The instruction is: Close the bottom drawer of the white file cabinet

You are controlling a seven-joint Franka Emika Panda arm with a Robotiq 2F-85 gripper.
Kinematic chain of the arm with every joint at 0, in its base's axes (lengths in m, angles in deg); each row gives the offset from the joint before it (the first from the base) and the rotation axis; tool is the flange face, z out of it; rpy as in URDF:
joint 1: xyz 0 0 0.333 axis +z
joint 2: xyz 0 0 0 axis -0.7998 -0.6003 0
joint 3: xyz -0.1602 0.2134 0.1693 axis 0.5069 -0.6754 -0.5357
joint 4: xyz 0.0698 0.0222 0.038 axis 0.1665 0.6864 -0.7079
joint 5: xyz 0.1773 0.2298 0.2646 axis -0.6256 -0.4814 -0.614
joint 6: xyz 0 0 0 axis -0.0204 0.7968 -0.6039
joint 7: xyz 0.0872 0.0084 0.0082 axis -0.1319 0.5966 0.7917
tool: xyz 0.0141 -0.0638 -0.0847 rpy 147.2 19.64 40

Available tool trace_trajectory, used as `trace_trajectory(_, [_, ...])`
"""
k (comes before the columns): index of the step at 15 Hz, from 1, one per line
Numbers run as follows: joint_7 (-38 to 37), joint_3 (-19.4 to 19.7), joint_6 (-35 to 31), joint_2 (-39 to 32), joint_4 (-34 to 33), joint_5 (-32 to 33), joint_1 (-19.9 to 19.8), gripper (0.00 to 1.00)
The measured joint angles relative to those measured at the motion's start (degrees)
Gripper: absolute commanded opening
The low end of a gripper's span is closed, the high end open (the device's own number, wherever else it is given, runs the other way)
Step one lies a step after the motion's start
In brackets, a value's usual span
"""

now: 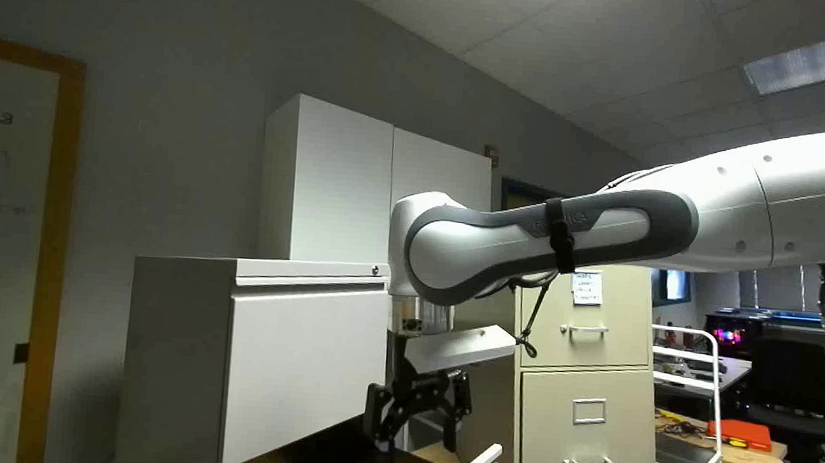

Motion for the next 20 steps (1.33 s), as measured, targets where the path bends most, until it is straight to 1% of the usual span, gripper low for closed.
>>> trace_trajectory(9, [0.00, 0.00, -0.07, 0.05, -0.05, 0.00, 0.00, 1.00])
trace_trajectory(20, [0.00, 1.26, 0.12, 0.32, 0.42, 1.28, 0.84, 1.00])
